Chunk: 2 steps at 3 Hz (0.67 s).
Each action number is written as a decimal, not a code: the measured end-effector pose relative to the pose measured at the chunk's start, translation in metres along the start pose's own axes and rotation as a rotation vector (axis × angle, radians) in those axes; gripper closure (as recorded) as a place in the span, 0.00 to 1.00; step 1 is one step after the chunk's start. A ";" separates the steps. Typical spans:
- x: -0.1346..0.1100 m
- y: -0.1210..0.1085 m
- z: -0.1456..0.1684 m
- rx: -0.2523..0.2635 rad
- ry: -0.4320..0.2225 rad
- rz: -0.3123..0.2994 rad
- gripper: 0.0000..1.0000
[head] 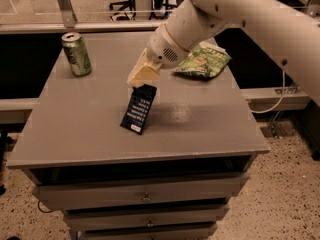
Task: Pick rxbar blueberry
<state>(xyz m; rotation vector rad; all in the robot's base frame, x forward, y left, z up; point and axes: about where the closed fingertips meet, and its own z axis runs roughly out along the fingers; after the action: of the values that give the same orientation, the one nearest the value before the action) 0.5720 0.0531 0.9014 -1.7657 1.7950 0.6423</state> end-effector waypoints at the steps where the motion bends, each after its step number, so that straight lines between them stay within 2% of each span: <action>1: -0.013 -0.001 -0.035 0.054 -0.003 -0.037 1.00; 2: -0.034 -0.007 -0.077 0.101 -0.059 -0.043 1.00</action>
Offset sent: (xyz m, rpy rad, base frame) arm 0.0095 -0.0449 0.1428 0.1404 -0.1592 -0.0716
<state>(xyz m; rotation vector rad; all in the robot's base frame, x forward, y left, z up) 0.5755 0.0265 0.9817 -1.6956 1.7150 0.5706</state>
